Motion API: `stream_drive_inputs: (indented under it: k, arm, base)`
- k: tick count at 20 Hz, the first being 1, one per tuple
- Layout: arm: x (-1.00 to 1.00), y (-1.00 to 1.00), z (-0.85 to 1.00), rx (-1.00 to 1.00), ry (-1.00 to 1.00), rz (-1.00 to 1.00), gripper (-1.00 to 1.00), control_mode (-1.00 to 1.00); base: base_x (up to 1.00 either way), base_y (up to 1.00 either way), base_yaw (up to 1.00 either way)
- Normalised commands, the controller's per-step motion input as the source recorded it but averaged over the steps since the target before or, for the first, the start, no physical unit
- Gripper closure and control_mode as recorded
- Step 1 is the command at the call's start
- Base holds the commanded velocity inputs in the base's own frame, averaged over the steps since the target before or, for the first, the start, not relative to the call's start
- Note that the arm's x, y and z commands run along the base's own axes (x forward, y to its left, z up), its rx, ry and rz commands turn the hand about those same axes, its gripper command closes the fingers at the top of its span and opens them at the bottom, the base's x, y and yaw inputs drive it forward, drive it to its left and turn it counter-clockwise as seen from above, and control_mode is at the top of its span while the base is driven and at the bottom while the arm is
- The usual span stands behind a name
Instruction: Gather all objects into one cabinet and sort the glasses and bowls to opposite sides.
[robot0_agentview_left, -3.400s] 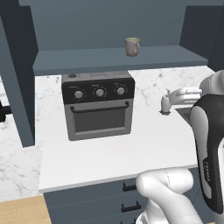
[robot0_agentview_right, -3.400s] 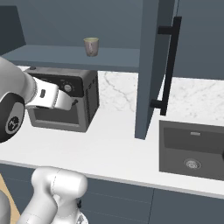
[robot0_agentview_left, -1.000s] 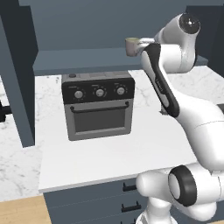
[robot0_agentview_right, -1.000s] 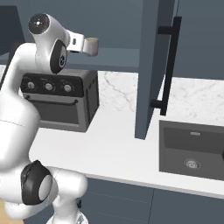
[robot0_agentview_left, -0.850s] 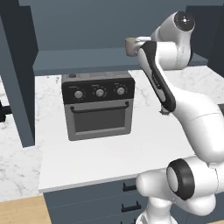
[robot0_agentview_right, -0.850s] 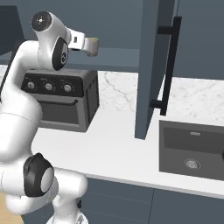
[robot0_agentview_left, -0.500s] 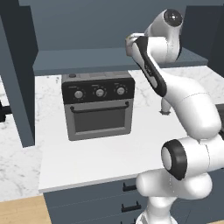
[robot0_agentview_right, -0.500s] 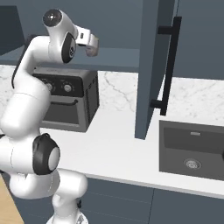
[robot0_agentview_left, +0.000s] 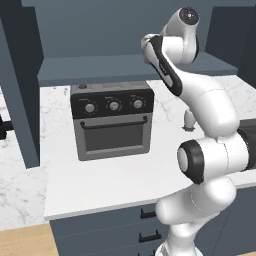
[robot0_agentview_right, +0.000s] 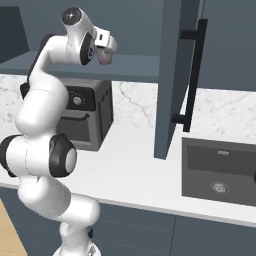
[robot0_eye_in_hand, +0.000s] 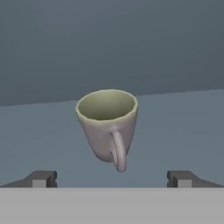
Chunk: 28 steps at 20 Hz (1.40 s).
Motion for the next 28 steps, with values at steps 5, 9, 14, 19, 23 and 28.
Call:
stream_drive_inputs:
  k: [5,9,14,19,23,28]
  arm:
    - [0.46,0.0,-0.13,0.0,0.01,0.0,-1.0,-1.0]
    - [0.32,0.0,-0.13,0.0,0.03,0.0,-1.0,-1.0]
    - [0.26,-0.05,-0.04,0.01,0.02,0.0,-1.0,-1.0]
    - [0.2,-0.1,0.0,0.02,0.02,0.0,-1.0,-1.0]
    - [0.06,-0.01,0.0,0.0,0.01,0.0,-1.0,-1.0]
    - [0.0,0.0,0.0,0.0,0.0,0.0,-1.0,-1.0]
  base:
    - [0.0,0.0,0.0]
    - [0.0,0.0,0.0]
    - [0.0,0.0,0.0]
    - [0.0,0.0,0.0]
    - [0.0,0.0,0.0]
    - [0.0,0.0,0.0]
